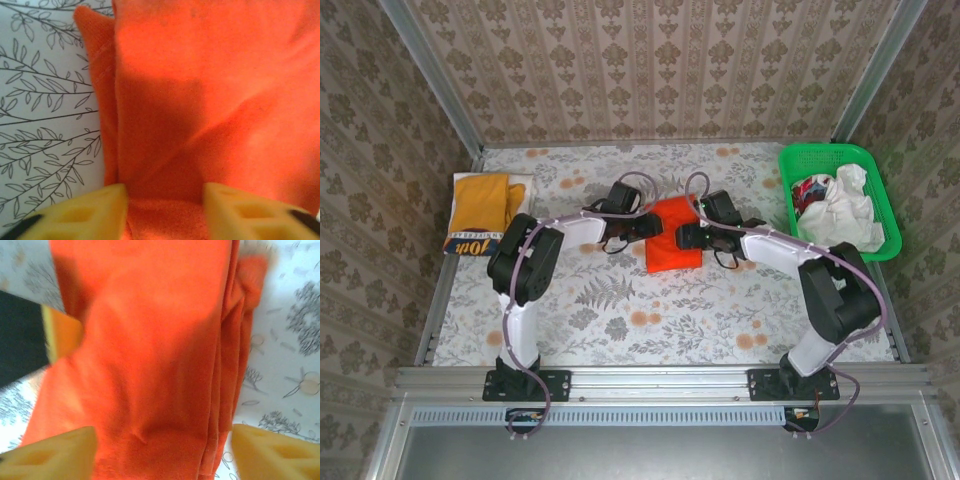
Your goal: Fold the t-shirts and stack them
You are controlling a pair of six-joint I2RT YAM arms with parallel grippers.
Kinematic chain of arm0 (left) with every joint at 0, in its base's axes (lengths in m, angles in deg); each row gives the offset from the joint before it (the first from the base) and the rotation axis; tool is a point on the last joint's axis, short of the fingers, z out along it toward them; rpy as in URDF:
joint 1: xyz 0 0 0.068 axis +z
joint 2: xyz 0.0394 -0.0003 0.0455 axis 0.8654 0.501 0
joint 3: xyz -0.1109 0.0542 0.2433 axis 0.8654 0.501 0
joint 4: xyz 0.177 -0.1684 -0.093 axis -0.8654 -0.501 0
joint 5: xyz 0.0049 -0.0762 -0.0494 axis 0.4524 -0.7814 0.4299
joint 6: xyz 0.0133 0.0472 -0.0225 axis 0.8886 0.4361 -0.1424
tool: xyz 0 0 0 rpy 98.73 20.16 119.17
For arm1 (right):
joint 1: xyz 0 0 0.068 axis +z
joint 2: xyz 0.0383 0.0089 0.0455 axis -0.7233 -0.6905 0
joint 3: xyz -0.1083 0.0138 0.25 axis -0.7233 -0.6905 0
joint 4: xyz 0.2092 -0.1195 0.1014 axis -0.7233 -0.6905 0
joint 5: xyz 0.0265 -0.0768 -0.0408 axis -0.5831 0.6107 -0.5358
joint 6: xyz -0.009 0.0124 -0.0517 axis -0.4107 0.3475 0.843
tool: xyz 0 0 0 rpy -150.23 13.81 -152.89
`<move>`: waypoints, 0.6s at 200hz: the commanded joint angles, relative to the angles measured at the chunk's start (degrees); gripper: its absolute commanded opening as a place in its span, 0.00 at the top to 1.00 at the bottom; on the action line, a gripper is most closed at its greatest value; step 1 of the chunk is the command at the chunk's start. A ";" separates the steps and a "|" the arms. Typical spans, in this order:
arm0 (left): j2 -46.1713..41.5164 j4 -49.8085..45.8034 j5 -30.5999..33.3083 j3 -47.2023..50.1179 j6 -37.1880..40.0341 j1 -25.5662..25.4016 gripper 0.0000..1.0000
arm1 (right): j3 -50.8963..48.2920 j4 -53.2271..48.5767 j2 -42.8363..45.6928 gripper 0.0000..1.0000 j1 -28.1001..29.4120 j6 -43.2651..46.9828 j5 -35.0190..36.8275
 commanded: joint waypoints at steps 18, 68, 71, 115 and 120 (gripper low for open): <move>-7.21 -1.87 8.95 3.05 3.95 -0.85 0.26 | 1.48 1.34 -0.72 0.12 -4.48 -7.29 1.08; -11.48 2.66 4.99 9.73 -1.66 -0.85 0.00 | 7.43 -2.77 -9.66 0.29 -6.61 -10.95 -9.19; -11.38 2.93 4.47 9.84 -2.37 -0.85 0.00 | 7.70 -2.87 -10.24 0.30 -6.57 -10.95 -9.51; -7.72 9.38 -0.63 11.77 -7.43 -1.46 0.00 | 9.36 -1.83 -15.36 0.43 -6.39 -11.22 -14.04; -7.48 9.63 -0.97 11.59 -7.47 -1.59 0.00 | 9.23 -1.50 -15.67 0.46 -6.31 -11.31 -14.32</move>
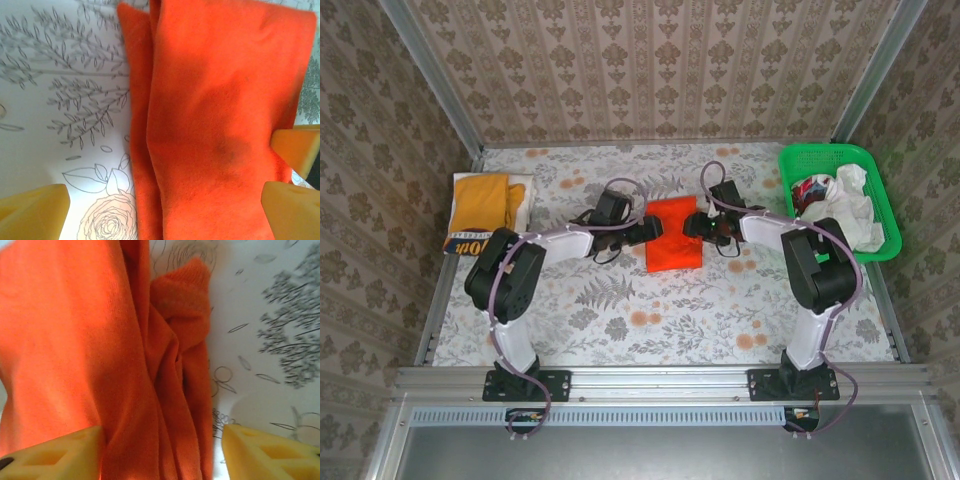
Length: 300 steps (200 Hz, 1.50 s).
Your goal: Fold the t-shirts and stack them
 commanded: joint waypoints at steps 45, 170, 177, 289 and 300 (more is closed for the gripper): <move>4.51 2.39 -4.74 -2.53 -2.77 -1.67 0.02 | 0.70 -0.61 -2.68 0.77 0.34 -1.12 -4.33; 8.44 1.97 -8.96 -6.67 -3.15 -1.82 0.18 | -0.20 0.69 -3.96 0.93 -0.03 -2.33 -4.34; 8.75 2.41 -9.41 -6.77 -3.52 -1.93 0.19 | -0.15 0.63 -4.03 0.93 -0.05 -2.33 -4.34; 11.22 6.51 -11.60 -8.46 -5.45 -2.35 0.58 | -0.52 2.04 -4.82 0.93 -0.15 -2.97 -6.75; 11.23 6.60 -11.36 -8.55 -5.15 -2.37 0.72 | -0.64 2.11 -4.57 0.93 -0.12 -2.91 -6.80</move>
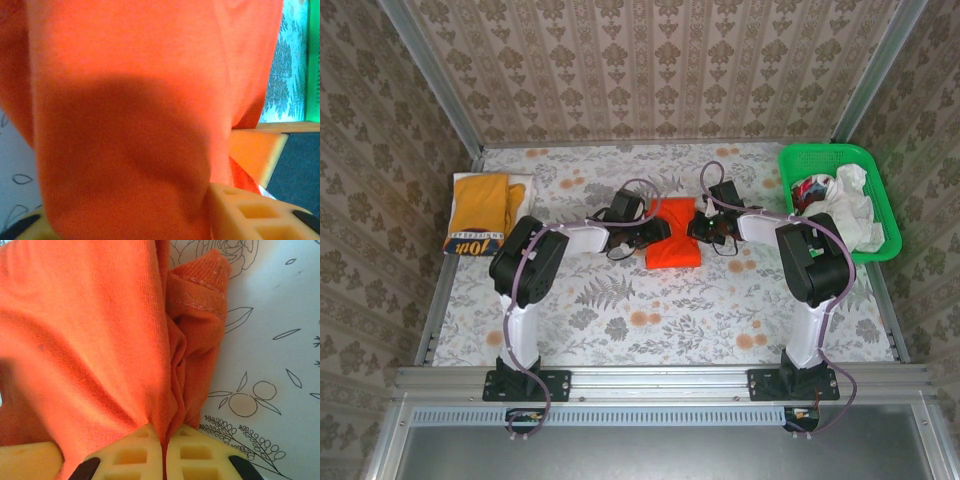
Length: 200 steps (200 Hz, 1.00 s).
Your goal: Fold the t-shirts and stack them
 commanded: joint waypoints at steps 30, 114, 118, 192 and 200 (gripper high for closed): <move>1.23 0.97 -1.86 -1.76 2.03 -0.71 1.00 | -1.89 -0.24 -0.36 0.92 0.24 0.17 -1.73; -5.51 -17.13 -2.88 -2.30 25.12 6.06 1.00 | -14.55 20.83 14.58 0.14 1.56 8.54 -0.17; -5.82 -18.03 -2.86 -2.26 26.07 6.59 1.00 | -15.02 21.95 15.03 0.13 1.75 9.09 -0.48; -9.03 -40.34 4.74 -8.31 47.02 15.74 1.00 | -16.44 33.90 18.52 0.00 14.90 27.00 -1.83; -9.59 -41.26 6.06 -8.43 48.46 16.97 1.00 | -16.00 34.41 18.39 0.00 16.42 28.62 -1.93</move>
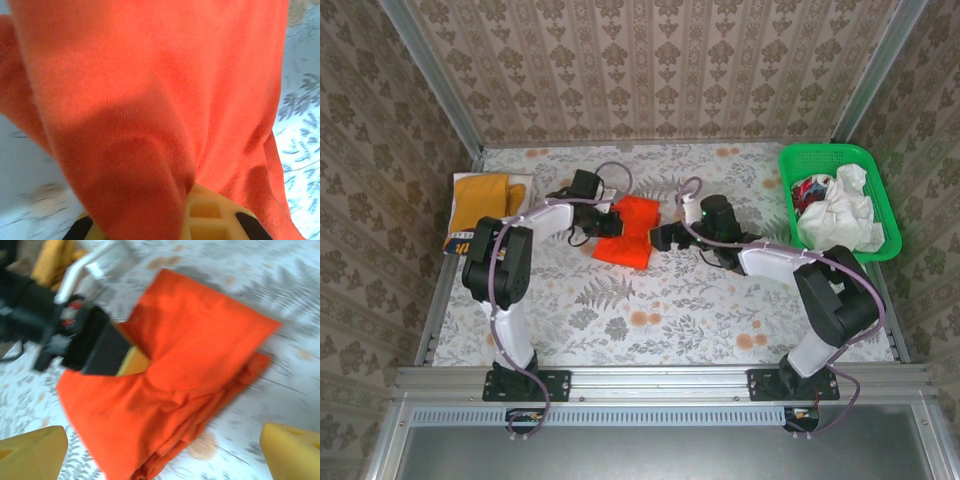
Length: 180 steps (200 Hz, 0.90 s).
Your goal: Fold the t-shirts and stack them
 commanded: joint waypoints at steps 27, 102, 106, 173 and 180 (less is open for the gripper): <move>-5.66 -11.80 6.31 -2.27 15.31 7.14 1.00 | 3.19 5.03 0.04 0.00 8.30 14.23 -2.31; -12.22 -20.77 10.67 -5.91 29.10 19.39 1.00 | 11.87 5.56 -8.20 0.00 12.80 17.58 -2.13; -12.66 -20.99 10.58 -5.97 29.73 20.13 1.00 | 12.09 5.44 -8.42 0.00 12.84 17.50 -2.20; -14.11 -26.42 6.94 -14.33 33.12 30.05 1.00 | 14.29 3.63 -10.54 0.00 12.92 17.05 -2.47; -13.86 -26.85 5.78 -15.64 33.47 30.81 1.00 | 14.37 3.46 -10.60 0.00 12.95 17.05 -2.46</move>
